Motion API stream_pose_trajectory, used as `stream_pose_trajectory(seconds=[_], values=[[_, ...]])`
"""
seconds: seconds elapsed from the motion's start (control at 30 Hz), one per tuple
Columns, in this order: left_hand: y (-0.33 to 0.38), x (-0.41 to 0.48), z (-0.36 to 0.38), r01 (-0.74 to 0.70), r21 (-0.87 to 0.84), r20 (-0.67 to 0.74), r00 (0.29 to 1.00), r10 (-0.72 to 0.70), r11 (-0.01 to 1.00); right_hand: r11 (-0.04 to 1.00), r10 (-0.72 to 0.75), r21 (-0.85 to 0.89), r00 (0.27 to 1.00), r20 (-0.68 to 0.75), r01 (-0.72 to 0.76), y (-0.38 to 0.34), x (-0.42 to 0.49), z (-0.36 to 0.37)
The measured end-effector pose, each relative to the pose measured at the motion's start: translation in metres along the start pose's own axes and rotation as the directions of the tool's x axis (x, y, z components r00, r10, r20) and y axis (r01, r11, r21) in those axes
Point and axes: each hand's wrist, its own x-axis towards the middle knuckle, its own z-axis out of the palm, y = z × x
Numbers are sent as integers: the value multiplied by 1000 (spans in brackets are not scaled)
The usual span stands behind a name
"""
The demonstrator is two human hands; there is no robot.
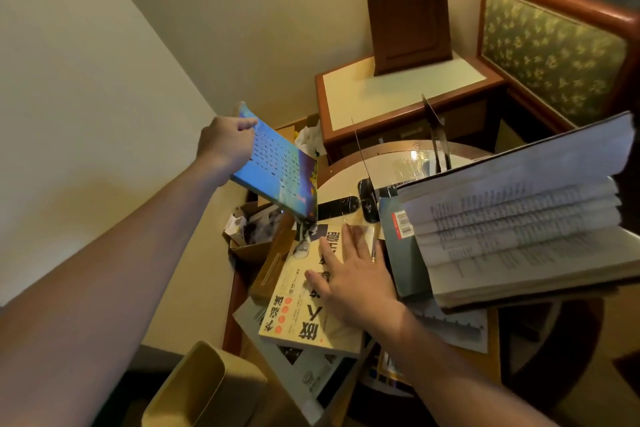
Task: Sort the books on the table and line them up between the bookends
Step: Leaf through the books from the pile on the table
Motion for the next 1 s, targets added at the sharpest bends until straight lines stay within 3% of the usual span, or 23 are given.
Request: stream_pose_trajectory(seconds=[0.33,0.7,1.0], values=[[-15,25,27,-18,156,-16,1000,21,988,998,-55,-50,991,-120,49,-8,-11,10],[-48,15,86,5,202,149,988,-36,979,997,-50,-60,991,-128,43,-6,-8,12],[-45,-1,89,-204,290,269,955,125,935,997,-52,-56,990,-131,45,-6,-9,12]])
